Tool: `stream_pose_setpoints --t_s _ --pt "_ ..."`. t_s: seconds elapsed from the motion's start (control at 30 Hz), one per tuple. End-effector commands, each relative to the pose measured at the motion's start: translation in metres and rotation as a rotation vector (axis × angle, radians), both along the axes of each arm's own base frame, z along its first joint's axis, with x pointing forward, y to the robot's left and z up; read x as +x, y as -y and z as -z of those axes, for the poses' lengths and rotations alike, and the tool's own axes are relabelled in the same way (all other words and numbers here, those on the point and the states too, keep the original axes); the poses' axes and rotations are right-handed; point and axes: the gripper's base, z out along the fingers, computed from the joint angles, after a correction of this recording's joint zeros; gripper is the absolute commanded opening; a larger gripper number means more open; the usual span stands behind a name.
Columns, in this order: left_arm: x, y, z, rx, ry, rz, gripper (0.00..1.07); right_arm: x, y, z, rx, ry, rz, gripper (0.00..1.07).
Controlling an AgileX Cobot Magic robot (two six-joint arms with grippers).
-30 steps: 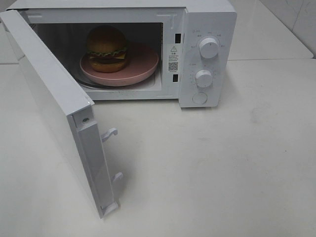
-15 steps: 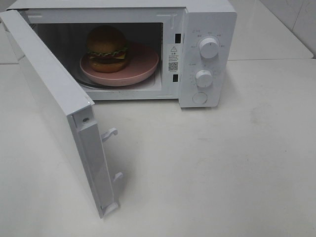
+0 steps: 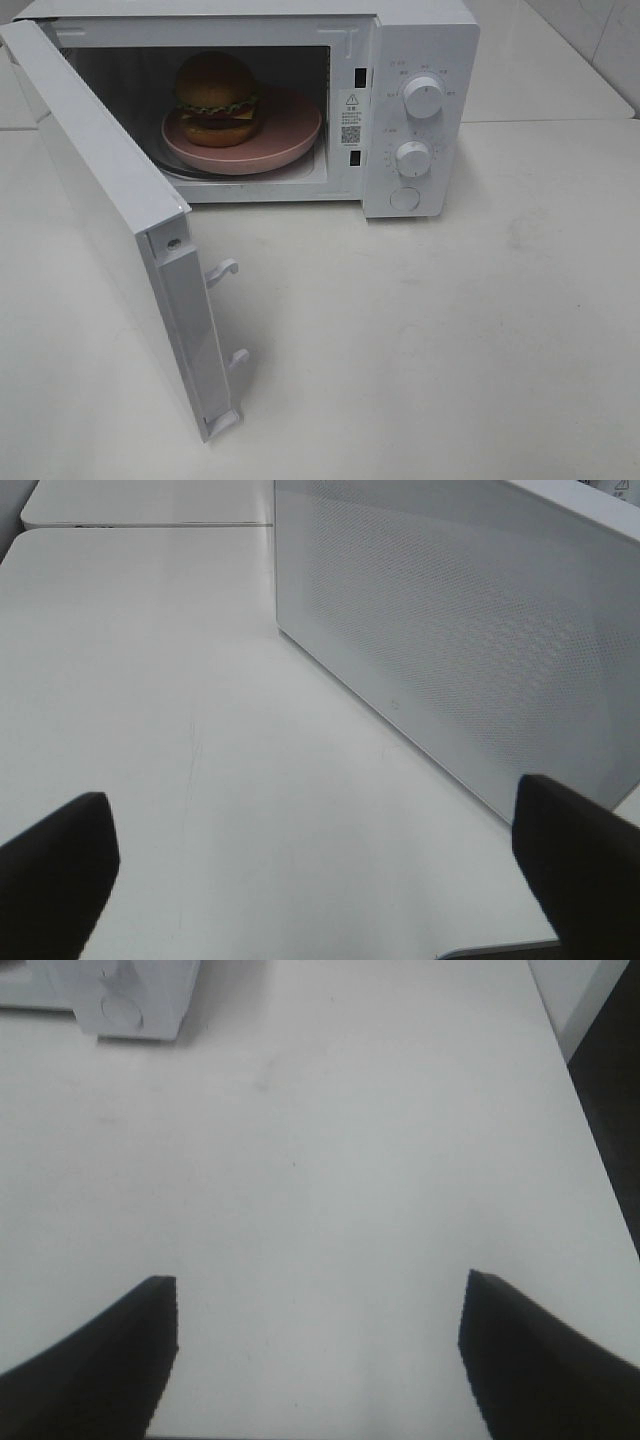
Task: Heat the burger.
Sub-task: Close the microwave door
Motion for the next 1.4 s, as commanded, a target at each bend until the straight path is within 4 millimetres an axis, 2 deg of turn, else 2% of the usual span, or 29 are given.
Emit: stream_pose_setpoints --t_s 0.03,0.2,0.33,1.4 --pt "-0.0017 0.0001 -0.0002 0.003 0.029 -0.005 1.01 -0.0069 -0.0020 0.0012 0.026 0.074 -0.005 0.76" --pt "-0.0017 0.0001 -0.0002 0.003 0.029 -0.005 1.01 -0.0082 -0.0037 0.0023 0.040 0.088 -0.005 0.76" --pt "-0.0017 0.0001 -0.0002 0.003 0.029 -0.005 1.01 -0.0019 -0.0074 0.0068 0.060 0.107 -0.033 0.75" --pt "-0.0017 0.0001 -0.0002 0.003 0.029 -0.005 1.01 -0.0019 -0.0075 0.0068 0.060 0.107 -0.034 0.75"
